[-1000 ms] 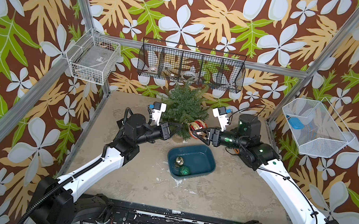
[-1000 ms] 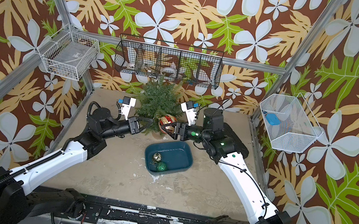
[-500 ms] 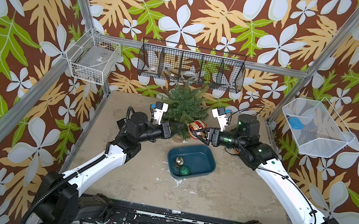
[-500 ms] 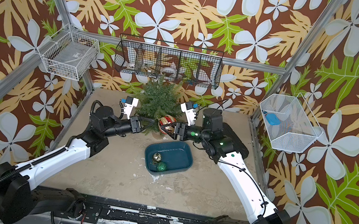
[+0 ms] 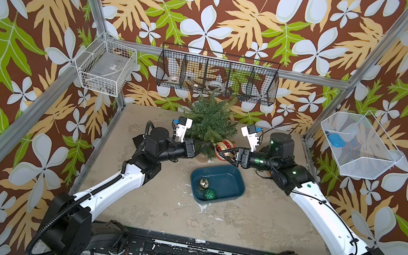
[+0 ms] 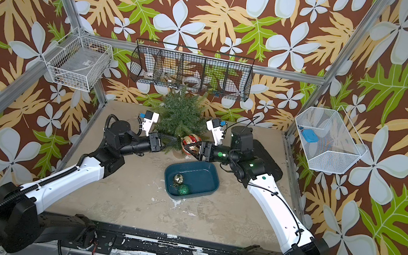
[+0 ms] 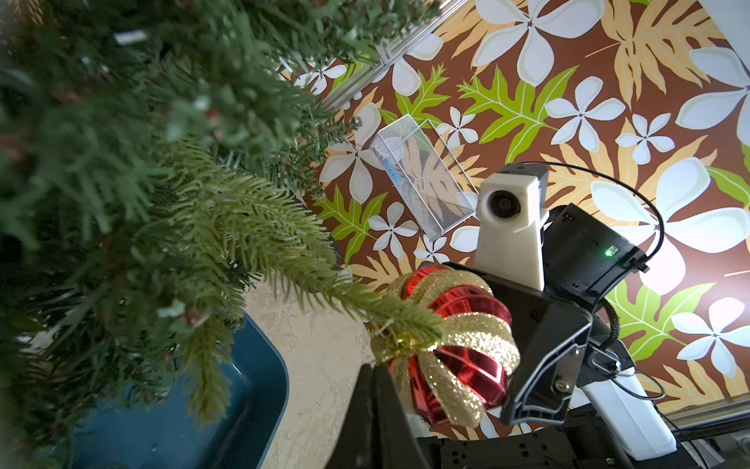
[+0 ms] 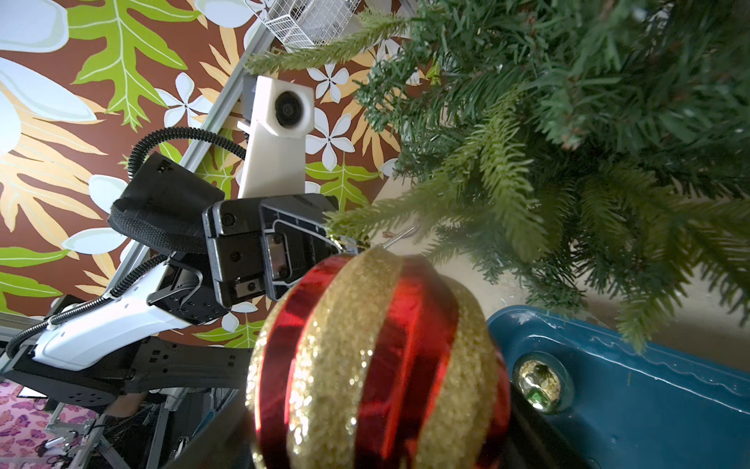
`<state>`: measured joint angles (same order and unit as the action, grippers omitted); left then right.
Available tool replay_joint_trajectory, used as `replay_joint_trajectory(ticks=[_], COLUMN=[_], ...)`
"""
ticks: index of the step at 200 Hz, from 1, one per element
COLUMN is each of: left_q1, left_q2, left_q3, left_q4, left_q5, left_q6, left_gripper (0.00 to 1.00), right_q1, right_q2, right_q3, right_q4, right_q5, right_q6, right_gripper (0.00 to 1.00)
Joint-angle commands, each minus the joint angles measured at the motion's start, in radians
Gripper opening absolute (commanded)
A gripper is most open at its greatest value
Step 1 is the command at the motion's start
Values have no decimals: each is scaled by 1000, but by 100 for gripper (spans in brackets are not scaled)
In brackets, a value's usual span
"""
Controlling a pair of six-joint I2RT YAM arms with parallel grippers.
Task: Decorate the small christmas tree with ornaments
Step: Hang an ornament on the christmas tree.
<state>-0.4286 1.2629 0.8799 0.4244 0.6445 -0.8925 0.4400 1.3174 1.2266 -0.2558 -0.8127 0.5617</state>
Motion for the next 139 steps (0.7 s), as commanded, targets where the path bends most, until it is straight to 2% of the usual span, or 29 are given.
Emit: replay_joint_trajectory(ticks=[1, 139], left_q1=[5, 27], left_q2=[-3, -48], left_q3=[-5, 1], left_q4=[19, 32], left_q5=[11, 36], left_q6=[-20, -5], left_gripper=[0, 0], right_q1=[1, 1], right_q2=[-1, -26], right_q3=[8, 24], right_q4=[32, 34], right_q5=[-16, -30], right_q6=[5, 12], right_gripper=[74, 73])
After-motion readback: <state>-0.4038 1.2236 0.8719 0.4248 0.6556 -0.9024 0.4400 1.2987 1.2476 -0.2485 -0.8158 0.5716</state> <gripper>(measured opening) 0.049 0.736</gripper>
